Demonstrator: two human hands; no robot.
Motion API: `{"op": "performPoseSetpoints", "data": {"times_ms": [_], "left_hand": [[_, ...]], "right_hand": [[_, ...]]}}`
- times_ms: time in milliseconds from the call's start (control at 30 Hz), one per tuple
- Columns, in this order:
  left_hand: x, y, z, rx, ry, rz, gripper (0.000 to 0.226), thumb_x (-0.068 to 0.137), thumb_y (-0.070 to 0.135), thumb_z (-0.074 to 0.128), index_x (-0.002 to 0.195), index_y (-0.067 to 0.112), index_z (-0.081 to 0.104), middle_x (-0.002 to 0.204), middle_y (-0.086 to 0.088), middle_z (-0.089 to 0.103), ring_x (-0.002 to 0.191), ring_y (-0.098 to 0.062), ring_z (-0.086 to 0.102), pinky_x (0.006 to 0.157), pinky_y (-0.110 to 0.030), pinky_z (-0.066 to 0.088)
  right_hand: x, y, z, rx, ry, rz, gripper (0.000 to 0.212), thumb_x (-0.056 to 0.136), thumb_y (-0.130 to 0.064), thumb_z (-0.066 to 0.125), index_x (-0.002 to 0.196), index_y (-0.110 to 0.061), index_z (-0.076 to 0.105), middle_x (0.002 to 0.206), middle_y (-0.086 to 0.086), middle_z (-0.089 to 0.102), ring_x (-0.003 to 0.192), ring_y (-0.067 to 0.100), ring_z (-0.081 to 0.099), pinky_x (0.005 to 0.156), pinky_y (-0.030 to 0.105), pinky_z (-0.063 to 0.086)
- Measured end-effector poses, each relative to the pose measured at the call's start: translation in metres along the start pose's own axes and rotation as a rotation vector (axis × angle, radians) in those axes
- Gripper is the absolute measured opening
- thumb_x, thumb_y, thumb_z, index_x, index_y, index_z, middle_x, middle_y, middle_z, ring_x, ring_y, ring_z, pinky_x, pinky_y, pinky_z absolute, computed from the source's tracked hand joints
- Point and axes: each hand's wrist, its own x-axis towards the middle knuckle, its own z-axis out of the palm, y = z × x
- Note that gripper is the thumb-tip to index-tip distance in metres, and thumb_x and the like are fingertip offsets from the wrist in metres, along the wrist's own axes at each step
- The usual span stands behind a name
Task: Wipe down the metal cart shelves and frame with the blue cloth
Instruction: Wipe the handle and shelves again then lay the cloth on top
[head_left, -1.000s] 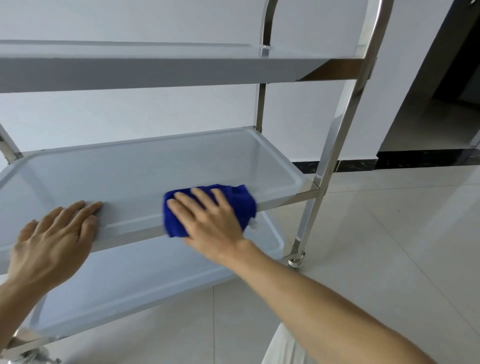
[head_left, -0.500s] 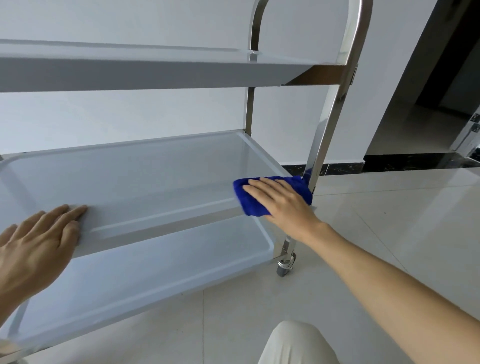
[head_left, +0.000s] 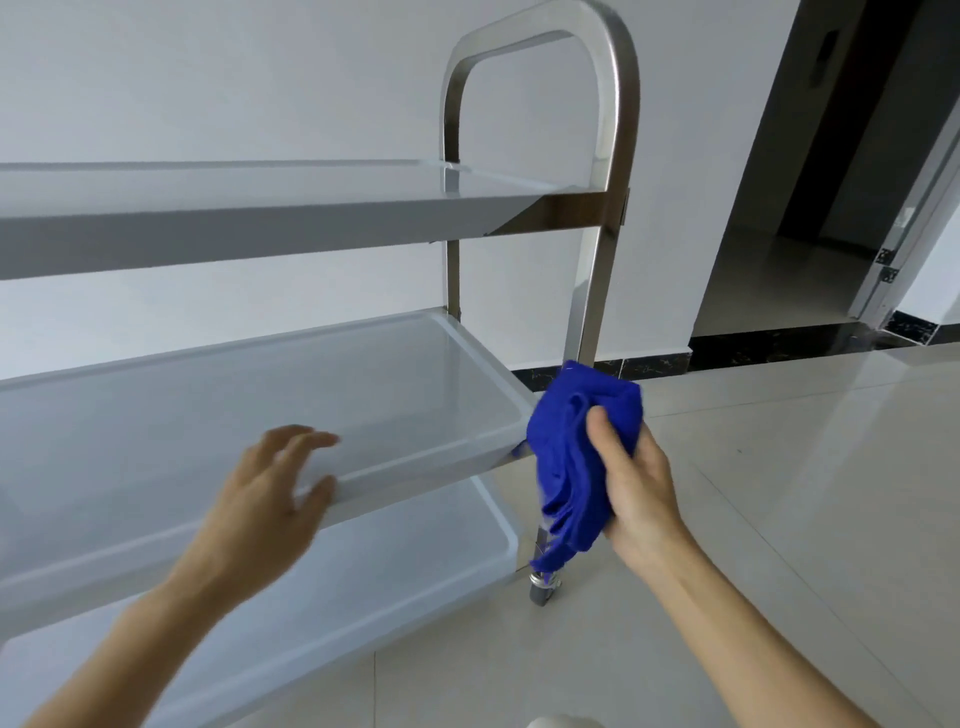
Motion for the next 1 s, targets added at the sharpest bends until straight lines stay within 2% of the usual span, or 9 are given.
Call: {"op": "performPoseSetpoints", "data": {"times_ms": [100,300,367,400,500,600,767,867,1000], "left_hand": [[0.018,0.035,0.027,0.121,-0.161,0.098,0.05,0.095,0.031,0.061,0.143,0.024,0.048,0.15,-0.002,0.041,0.136,-0.028,0.042,0.111,-0.041,0.033],[0.04,0.049,0.072,0.283,-0.323,0.131,0.065,0.1,0.053,0.037,0.155,0.045,0.003,0.166,0.009,0.005,0.153,-0.02,0.005,0.123,-0.048,0.005],[0.036,0.055,0.077,0.388,-0.273,0.156,0.067,0.098,0.05,0.046,0.156,0.043,0.012,0.165,0.005,0.017,0.152,-0.025,0.018,0.12,-0.055,0.015],[0.034,0.06,0.076,0.422,-0.245,0.175,0.068,0.093,0.044,0.06,0.154,0.039,0.028,0.16,0.001,0.033,0.146,-0.03,0.034,0.115,-0.06,0.027],[0.03,0.061,0.078,0.438,-0.123,0.237,0.07,0.07,0.03,0.088,0.135,0.027,0.062,0.134,-0.005,0.064,0.118,-0.036,0.064,0.091,-0.062,0.051],[0.031,0.06,0.075,0.486,-0.073,0.27,0.071,0.064,0.029,0.092,0.13,0.025,0.066,0.129,-0.005,0.068,0.113,-0.036,0.067,0.086,-0.061,0.054],[0.03,0.056,0.077,0.545,-0.002,0.314,0.047,0.087,0.037,0.06,0.132,0.025,0.065,0.13,-0.005,0.067,0.114,-0.036,0.066,0.086,-0.062,0.054],[0.03,0.057,0.08,0.521,-0.04,0.29,0.065,0.072,0.029,0.086,0.133,0.025,0.064,0.131,-0.006,0.066,0.115,-0.037,0.066,0.087,-0.063,0.053],[0.031,0.061,0.076,0.523,-0.076,0.285,0.067,0.071,0.029,0.087,0.133,0.026,0.064,0.13,-0.005,0.067,0.114,-0.036,0.066,0.086,-0.062,0.054]], "right_hand": [[-0.004,-0.01,-0.014,0.204,0.136,0.123,0.029,0.091,-0.049,0.064,0.107,-0.025,0.071,0.1,0.0,0.076,0.084,0.02,0.074,0.063,0.036,0.06],[0.031,-0.062,-0.002,-0.004,0.207,-0.305,0.025,0.097,-0.045,0.058,0.114,-0.027,0.058,0.079,-0.012,0.069,0.064,0.007,0.068,0.054,0.025,0.054],[0.049,-0.084,0.013,-0.109,0.139,-0.4,0.022,0.098,-0.044,0.057,0.114,-0.03,0.055,0.079,-0.011,0.067,0.064,0.01,0.067,0.057,0.028,0.055],[0.059,-0.095,0.022,-0.154,0.107,-0.443,0.022,0.098,-0.043,0.056,0.117,-0.031,0.054,0.082,-0.012,0.067,0.066,0.01,0.067,0.058,0.027,0.055],[0.092,-0.127,0.051,-0.274,0.043,-0.567,0.044,0.1,-0.041,0.055,0.14,-0.025,0.044,0.114,-0.005,0.066,0.091,0.008,0.068,0.072,0.025,0.058],[0.115,-0.14,0.07,-0.298,0.029,-0.572,0.062,0.096,-0.05,0.058,0.149,-0.029,0.034,0.129,-0.004,0.06,0.106,0.012,0.066,0.083,0.031,0.059],[0.124,-0.095,0.05,-0.275,-0.003,-0.48,0.047,0.094,-0.046,0.061,0.131,-0.02,0.048,0.095,-0.009,0.066,0.077,0.002,0.067,0.064,0.016,0.053],[0.111,-0.041,0.03,-0.304,-0.02,-0.347,0.052,0.086,-0.038,0.075,0.128,-0.024,0.048,0.098,-0.004,0.069,0.077,0.015,0.071,0.061,0.025,0.056],[0.097,-0.011,0.023,-0.283,0.052,-0.259,0.047,0.083,-0.032,0.079,0.12,-0.029,0.05,0.1,0.0,0.067,0.079,0.025,0.071,0.059,0.034,0.06]]}}
